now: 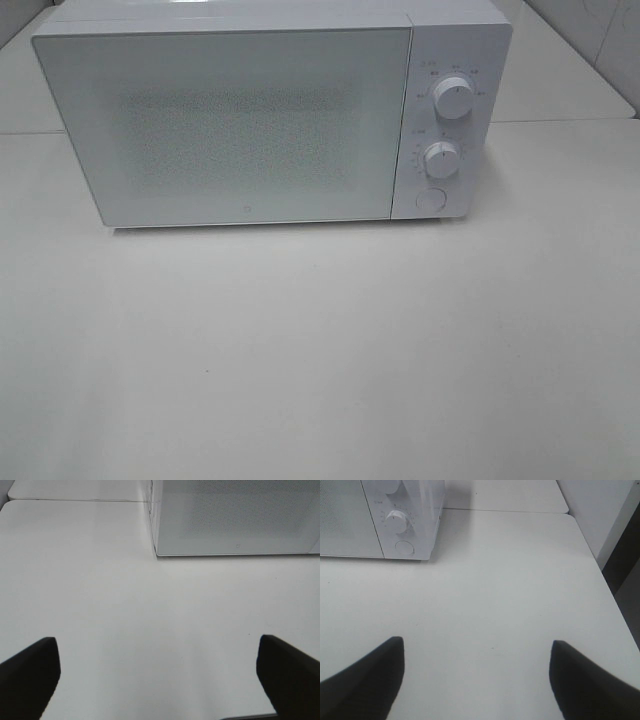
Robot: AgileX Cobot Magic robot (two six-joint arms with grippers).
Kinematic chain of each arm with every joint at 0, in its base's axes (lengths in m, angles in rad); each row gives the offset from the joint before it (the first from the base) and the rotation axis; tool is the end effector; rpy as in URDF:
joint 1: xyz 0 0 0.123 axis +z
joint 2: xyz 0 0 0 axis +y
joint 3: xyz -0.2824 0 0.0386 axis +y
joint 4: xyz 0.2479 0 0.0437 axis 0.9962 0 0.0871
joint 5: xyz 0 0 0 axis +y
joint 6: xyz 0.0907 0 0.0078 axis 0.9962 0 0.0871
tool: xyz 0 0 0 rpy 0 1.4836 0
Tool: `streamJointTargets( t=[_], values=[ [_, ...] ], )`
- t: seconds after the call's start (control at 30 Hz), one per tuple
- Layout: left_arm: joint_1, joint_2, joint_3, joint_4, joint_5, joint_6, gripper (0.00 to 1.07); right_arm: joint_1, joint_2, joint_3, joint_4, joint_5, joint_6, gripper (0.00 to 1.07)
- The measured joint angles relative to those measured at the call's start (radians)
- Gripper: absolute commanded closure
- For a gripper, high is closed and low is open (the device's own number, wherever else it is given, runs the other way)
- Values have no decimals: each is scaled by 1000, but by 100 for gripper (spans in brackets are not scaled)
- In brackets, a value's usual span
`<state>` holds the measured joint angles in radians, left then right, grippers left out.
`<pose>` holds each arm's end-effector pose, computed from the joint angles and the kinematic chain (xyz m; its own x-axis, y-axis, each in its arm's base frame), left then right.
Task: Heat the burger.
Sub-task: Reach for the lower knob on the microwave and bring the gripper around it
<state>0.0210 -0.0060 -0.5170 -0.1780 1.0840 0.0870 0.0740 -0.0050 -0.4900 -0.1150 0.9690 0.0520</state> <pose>-0.0092 -0.0145 0.2810 -0.4499 -0.0064 -0.8930 0.1203 0.9904 -0.0678 -0.0006 -0.0087 0.2824 -0.3735 -0.0410 -0.9267 0.0089 0.9988 -0.0477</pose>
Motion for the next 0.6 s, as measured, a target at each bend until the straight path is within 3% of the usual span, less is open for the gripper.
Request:
streamJointTargets(
  t=[0.6],
  values=[
    [0,0,0,1,0,0,6,0,20,-46,0,-11,0,31]
  ],
)
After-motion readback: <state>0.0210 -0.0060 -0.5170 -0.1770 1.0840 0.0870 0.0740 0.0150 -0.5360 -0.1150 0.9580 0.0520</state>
